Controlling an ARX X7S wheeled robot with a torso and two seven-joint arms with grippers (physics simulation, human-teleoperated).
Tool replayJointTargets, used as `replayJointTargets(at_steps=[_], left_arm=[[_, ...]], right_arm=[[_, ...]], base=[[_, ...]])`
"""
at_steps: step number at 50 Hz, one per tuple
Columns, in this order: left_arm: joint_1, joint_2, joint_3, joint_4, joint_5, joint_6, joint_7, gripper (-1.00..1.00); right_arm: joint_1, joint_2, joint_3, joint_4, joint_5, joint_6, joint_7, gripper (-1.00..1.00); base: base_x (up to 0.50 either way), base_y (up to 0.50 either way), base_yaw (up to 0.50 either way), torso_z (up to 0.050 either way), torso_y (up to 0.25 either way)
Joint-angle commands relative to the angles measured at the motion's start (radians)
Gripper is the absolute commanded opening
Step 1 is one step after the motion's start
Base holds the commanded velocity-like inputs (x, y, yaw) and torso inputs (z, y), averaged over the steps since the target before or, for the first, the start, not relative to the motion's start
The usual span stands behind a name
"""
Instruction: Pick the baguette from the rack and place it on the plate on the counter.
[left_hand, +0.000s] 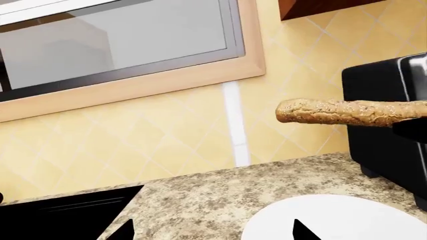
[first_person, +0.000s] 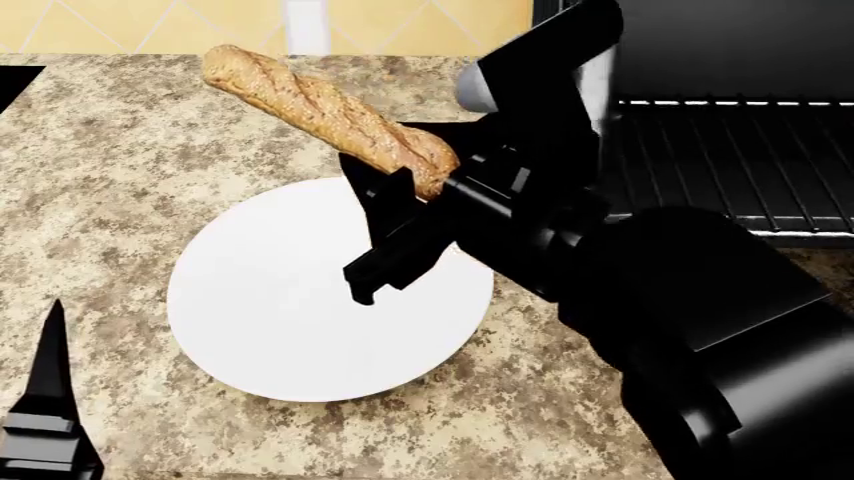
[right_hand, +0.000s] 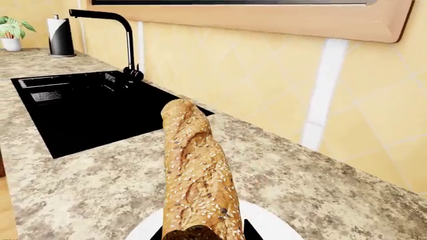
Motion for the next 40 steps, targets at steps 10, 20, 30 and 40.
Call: replayJointTargets(at_steps=[10,20,30,40], left_arm=[[0.006,0.002,-0.027,-0.002,-0.006,0.032,0.021,1.0],[0.025,-0.011,-0.028,0.003,-0.006,0.049,0.011,1.0],[0.024,-0.012,-0.015,-0.007,0.002,0.061,0.012,1.0],[0.017,-0.019,-0.013,-0.004,-0.007,0.062,0.002,1.0]], right_arm=[[-0.083,-0.056,0.004,0.051,-0.042,-0.043,-0.024,-1.0],[-0.11,-0.059,-0.01,0.076,-0.045,-0.052,-0.028,-1.0],[-0.129,-0.054,-0.022,0.089,-0.042,-0.048,-0.034,-1.0],[-0.12,-0.048,-0.038,0.11,-0.046,-0.036,-0.041,-1.0]], base=[[0.0,0.0,0.0,0.0,0.0],[0.0,0.0,0.0,0.0,0.0],[0.0,0.0,0.0,0.0,0.0],[0.0,0.0,0.0,0.0,0.0]])
